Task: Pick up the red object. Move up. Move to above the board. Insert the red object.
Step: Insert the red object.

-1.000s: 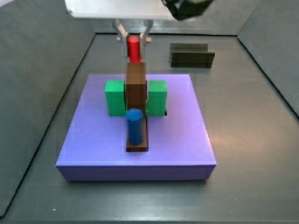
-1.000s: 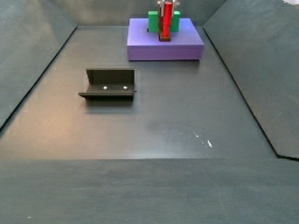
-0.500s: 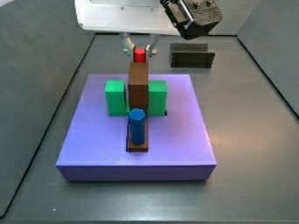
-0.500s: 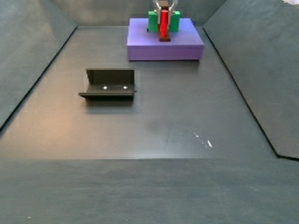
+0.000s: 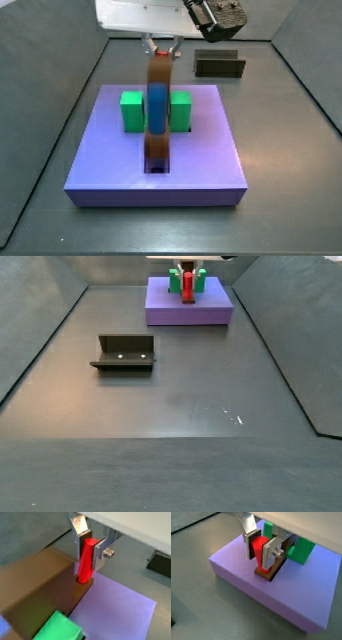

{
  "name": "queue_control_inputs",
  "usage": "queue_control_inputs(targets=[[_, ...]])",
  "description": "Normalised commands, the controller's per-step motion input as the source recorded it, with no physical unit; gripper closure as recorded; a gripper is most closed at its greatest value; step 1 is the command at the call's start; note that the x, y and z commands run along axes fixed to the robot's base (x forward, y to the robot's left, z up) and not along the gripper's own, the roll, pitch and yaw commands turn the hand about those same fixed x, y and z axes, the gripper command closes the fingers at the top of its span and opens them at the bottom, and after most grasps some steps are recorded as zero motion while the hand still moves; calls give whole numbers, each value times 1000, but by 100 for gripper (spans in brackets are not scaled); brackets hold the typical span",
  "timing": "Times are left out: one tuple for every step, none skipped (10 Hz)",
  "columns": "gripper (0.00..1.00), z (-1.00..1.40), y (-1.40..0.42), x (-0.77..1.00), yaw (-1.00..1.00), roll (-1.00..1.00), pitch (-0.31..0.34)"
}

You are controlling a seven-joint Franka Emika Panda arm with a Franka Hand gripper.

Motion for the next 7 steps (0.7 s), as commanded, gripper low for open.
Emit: queue_control_inputs(targets=[[100,-11,-14,-51,0,157,99],[100,0,-54,-100,0,164,67],[100,0,-29,-91,0,89,24],[100,0,-31,-86,0,66,3],[100,9,-37,-103,0,61,0],[100,6,-60,-91,0,64,0],[100,0,-94,-134,0,93,0]])
